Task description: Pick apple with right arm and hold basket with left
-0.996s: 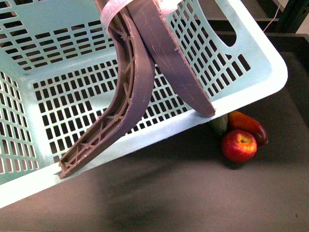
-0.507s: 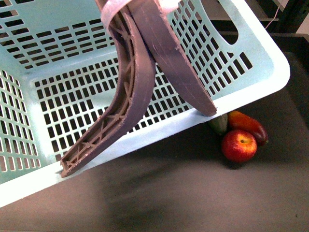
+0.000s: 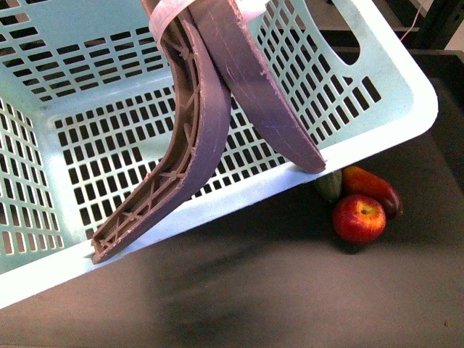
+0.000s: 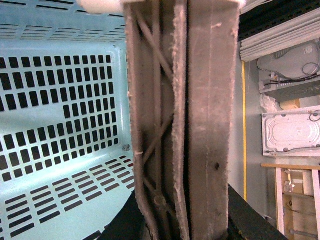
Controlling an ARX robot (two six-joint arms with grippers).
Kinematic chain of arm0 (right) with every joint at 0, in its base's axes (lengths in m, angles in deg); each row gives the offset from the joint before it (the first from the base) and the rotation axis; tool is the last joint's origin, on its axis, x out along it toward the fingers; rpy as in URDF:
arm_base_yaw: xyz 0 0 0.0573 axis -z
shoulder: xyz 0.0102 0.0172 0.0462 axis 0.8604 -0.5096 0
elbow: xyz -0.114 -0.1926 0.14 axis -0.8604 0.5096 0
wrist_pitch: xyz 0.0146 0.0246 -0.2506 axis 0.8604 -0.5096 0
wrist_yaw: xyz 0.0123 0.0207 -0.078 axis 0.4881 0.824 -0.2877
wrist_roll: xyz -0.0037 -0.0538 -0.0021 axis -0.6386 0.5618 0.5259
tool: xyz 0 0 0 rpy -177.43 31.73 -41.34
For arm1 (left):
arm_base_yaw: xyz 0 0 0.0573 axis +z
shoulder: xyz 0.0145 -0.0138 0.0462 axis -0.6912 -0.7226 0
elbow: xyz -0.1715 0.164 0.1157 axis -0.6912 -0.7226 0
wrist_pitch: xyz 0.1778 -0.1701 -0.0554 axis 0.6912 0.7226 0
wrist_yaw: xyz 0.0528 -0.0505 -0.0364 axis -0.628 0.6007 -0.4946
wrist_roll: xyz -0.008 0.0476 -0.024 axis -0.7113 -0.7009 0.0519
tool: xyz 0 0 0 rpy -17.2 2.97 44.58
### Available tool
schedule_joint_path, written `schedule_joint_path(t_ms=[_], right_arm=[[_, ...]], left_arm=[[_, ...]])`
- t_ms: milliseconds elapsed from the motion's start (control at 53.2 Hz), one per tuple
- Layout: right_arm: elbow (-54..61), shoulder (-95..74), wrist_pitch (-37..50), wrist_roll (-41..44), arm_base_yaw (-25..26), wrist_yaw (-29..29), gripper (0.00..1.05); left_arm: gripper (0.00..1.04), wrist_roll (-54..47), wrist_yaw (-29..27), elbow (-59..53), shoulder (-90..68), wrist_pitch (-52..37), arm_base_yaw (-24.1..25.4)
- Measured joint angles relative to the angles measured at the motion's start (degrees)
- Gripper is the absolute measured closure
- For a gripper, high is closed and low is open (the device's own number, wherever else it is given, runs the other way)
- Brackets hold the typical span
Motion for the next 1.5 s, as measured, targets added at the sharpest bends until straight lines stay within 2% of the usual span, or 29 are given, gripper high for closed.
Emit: schedule_joint_path(t_ms=[169,413,958,1503], right_arm=[[-7.6,-21.4,6.0,-0.1,-4.2,1.4,0.09],[-17.9,-38.5,5.2,0.3,-7.5,0.9,0.09],[-33.1,-48.6,-0.2,1.9,-7.6,1.2,0.09],[-42.3,-55.4,-2.5,1.6,-7.7,3.1,0.09]], left_arm=[[0.87,0.0,0.0,0.0,0.0,0.0,0.0],[0.87,0.0,0.0,0.0,0.0,0.0,0.0],[0.87,0.0,0.0,0.0,0.0,0.0,0.0],[0.87,0.0,0.0,0.0,0.0,0.0,0.0]])
